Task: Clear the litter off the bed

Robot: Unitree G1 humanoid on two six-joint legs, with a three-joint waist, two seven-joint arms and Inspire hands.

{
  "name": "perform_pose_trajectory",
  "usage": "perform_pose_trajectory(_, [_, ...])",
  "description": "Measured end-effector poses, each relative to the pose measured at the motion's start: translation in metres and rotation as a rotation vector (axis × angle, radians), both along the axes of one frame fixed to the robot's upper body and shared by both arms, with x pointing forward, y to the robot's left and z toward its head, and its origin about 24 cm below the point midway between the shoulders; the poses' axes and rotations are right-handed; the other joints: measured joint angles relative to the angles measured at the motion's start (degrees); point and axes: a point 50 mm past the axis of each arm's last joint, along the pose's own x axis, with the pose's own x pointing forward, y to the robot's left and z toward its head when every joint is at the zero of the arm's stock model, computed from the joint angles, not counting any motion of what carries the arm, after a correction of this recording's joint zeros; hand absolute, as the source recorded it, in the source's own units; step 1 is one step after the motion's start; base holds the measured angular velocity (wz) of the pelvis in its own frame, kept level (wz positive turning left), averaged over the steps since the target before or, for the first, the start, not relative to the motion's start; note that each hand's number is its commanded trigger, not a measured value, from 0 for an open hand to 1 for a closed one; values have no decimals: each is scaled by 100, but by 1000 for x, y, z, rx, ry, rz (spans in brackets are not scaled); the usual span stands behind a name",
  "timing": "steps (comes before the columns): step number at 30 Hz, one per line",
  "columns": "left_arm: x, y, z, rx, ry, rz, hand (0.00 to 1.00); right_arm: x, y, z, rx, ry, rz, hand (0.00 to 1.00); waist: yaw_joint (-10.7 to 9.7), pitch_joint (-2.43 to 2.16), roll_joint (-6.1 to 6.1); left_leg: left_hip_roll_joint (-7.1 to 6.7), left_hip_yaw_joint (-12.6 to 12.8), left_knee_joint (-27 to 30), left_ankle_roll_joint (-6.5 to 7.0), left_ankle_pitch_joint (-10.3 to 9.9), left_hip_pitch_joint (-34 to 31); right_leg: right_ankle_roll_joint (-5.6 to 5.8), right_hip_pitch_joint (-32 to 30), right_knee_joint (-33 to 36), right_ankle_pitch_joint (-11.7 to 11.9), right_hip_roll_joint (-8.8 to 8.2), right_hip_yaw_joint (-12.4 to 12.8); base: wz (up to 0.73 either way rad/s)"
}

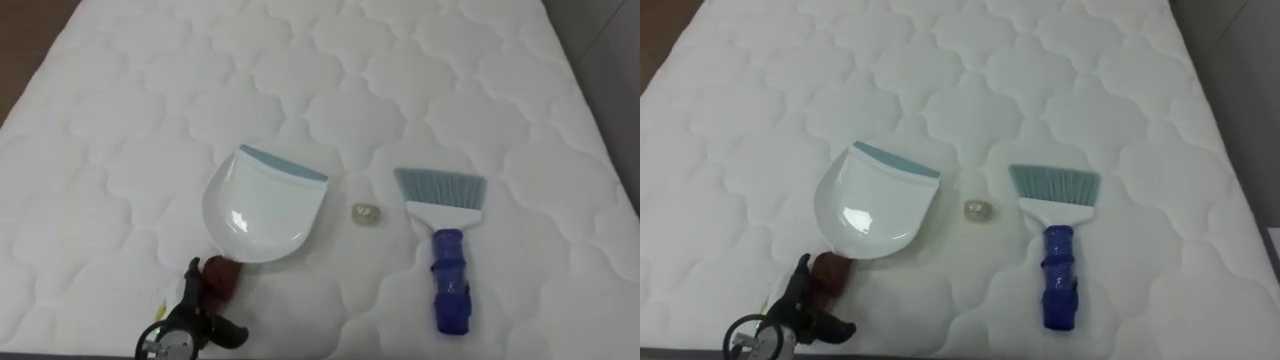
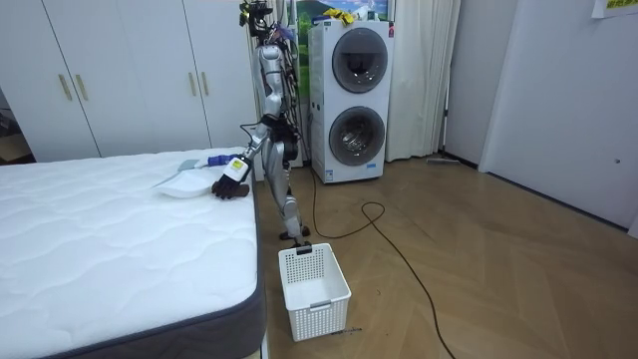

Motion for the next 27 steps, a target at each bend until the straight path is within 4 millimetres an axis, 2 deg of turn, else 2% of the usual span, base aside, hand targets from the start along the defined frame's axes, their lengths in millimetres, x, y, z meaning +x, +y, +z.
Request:
perform_pose_trajectory(4, [1, 1, 1, 14, -17, 10, 0, 1, 1, 0, 8, -14, -6, 0, 0, 30, -39, -1, -7, 1, -1, 0, -14, 0, -5, -9, 0, 0, -10, 0])
perform_pose_trajectory(12, [2, 1, 2, 11, -26, 8, 0, 5, 2, 0, 10, -22, 12, 0, 4, 31, -40, -1, 10, 15, -1, 0, -33, 0, -22, -10, 0, 0, -13, 0])
perform_pose_trajectory(23, [7, 4, 1, 34, -13, 24, 0, 8, -2, 2, 5, -35, -22, 0, 31, 23, 49, 15, 3, 113, 0, 0, -245, 0, -230, 85, 0, -3, -64, 0])
perform_pose_trajectory(27, [22, 3, 8, 38, -51, 18, 0, 12, -2, 2, 0, -38, -3, 0, 23, 24, 55, 25, -7, 212, 2, 2, -422, -1, -398, 195, 0, -17, -145, 5])
